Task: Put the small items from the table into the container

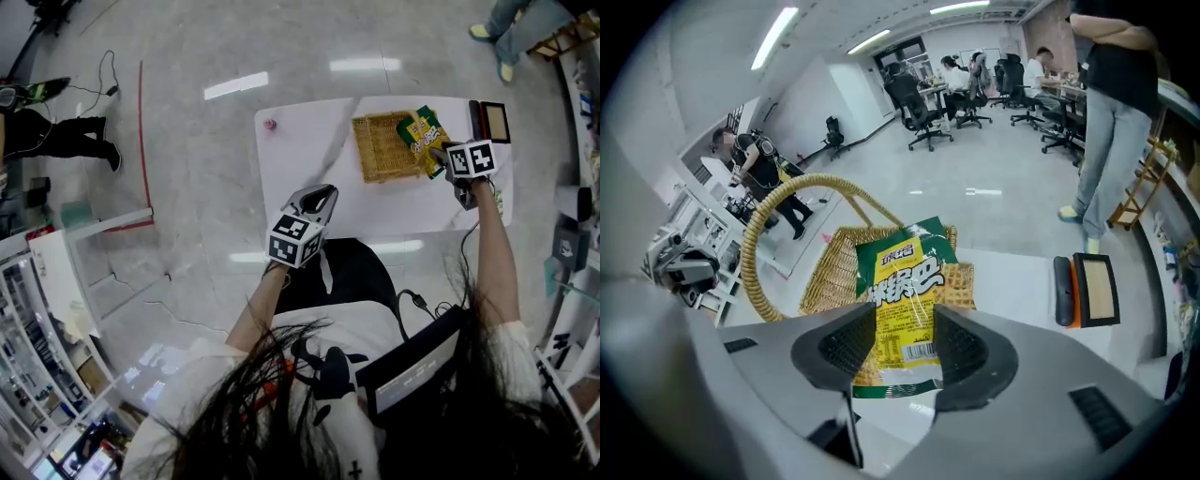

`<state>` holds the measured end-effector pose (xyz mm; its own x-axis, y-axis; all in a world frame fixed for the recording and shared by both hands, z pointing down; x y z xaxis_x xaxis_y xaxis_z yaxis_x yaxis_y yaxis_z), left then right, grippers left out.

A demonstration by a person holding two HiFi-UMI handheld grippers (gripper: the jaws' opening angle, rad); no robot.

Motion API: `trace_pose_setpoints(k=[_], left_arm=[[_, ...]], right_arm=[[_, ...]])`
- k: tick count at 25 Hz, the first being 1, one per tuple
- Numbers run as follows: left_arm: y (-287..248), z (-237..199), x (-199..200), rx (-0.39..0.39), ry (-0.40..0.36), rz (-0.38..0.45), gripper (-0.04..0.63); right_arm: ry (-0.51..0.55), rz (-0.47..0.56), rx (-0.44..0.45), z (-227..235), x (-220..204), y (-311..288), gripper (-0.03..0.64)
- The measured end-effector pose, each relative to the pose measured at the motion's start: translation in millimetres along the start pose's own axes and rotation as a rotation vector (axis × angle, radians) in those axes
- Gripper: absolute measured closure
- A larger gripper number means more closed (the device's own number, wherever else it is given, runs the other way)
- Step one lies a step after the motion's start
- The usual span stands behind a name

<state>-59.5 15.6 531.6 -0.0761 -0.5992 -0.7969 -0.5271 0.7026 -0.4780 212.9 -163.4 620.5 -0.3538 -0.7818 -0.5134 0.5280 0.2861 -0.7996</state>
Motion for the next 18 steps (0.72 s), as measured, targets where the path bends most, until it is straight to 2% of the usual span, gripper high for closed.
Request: trace_pose_setpoints(k=[8,12,18], left_arm=[[2.1,0.9,0.2,0.013,0.011,0.014,0.583],[3.7,0.7,3.2,0.022,0.022,0.029,0.583],[7.1,3.1,10.4,0.026,0.023,0.055,0.583]], right_arm=[[-0.043,0.229,-0.112,0.5,16.9,40.7,0.438],[-0.117,0.392,-0.122,-19.1,18.2,68.5,0.548],[-0.171,0.552,-0.071,-81.4,7.7,96.0,0.586]])
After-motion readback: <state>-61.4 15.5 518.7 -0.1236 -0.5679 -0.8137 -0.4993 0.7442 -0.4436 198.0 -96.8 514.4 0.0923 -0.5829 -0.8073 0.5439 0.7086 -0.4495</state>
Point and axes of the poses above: the fingertips, and each gripper's own axes: y backward along the fingers, z to its right, x out of its top, the point moved 4 cm from there along y, backward along the fingers, and after that the axes turned 11 degrees about z, right-handed, at the moved point
